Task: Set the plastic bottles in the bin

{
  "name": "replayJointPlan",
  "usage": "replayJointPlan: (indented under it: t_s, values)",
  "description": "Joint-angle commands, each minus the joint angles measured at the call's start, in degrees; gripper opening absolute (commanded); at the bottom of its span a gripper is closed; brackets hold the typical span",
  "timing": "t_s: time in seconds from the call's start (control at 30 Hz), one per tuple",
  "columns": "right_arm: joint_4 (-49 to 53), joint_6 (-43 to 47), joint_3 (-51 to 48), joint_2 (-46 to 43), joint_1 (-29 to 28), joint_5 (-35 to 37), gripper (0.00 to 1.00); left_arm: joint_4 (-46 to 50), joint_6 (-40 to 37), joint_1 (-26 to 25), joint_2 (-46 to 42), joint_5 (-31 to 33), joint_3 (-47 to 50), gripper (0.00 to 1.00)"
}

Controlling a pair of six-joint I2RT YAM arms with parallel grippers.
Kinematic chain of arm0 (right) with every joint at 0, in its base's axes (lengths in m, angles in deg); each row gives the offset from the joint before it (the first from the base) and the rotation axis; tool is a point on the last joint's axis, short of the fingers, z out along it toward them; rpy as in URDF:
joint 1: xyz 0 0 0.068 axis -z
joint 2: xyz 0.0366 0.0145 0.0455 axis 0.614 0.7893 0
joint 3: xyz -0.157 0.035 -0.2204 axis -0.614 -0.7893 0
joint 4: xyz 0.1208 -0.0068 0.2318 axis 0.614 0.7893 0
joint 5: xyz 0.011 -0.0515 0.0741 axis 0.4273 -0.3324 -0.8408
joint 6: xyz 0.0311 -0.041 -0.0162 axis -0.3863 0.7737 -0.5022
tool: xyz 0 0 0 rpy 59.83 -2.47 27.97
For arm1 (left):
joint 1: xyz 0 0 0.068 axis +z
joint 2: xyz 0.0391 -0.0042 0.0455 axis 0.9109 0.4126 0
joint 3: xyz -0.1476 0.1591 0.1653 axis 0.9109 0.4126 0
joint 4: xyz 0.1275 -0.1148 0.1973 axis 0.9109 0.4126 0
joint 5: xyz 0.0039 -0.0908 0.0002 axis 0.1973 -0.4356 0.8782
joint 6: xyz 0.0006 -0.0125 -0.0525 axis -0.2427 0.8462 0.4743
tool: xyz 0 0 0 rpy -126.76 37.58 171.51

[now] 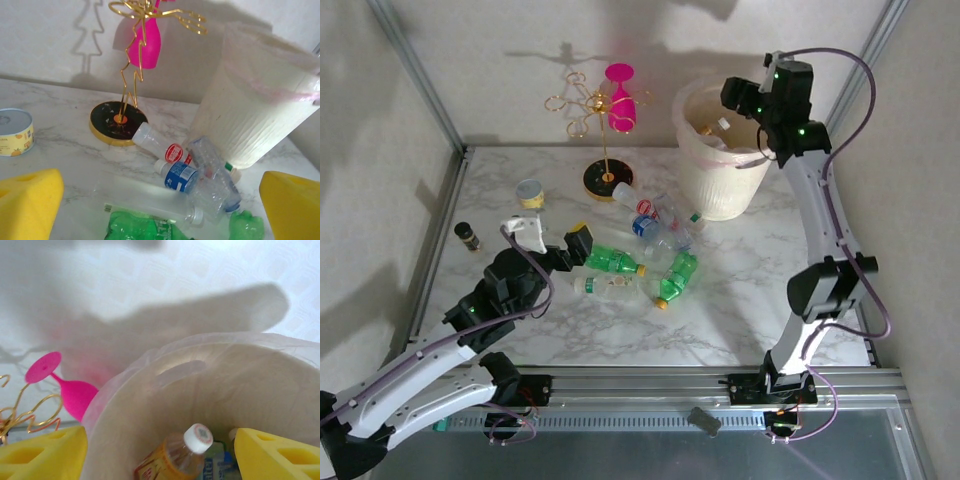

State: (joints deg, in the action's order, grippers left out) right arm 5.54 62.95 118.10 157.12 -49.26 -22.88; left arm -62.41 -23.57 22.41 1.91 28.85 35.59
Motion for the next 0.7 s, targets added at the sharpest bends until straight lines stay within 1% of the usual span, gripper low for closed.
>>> replayJointPlan:
  t_s: [0.0,0.13,0.2,0.23,0.3,0.43,0.53,0.67]
  values:
    - [-2.4,3.7,-6.5,-6.0,-6.0,4.8,0.75,5.2,5.2,0.3,-1.4,-2.0,-3.9,1.0]
    - [-5.0,6.0,-18.7,-14.7,-14.4,11.5,0.72,11.0,14.1,0.4,-2.8,-3.5,-4.8,1.0]
    - [-6.0,6.4,-24.6,-18.8,-18.8,14.2,0.72,12.9,17.4,0.4,-3.0,-6.6,-4.6,1.0]
    - [-6.1,5.7,-27.3,-20.8,-20.4,15.1,0.72,13.6,18.7,0.4,-3.2,-7.7,-4.2,1.0]
    - [-6.4,2.7,-32.7,-24.2,-22.4,14.3,0.71,14.7,21.2,0.5,-3.8,-7.1,-2.9,1.0]
    - [-5.4,-8.7,-41.6,-29.5,-24.7,15.8,0.7,15.7,24.4,0.4,-4.0,-3.9,-0.2,1.0]
    - [-3.8,-19.1,-47.9,-32.6,-26.0,17.2,0.71,14.3,26.1,0.4,-2.6,-4.5,1.3,1.0]
    - [-2.0,-36.8,-57.3,-35.5,-26.1,17.6,0.7,14.4,28.4,0.3,0.1,-6.4,1.4,1.0]
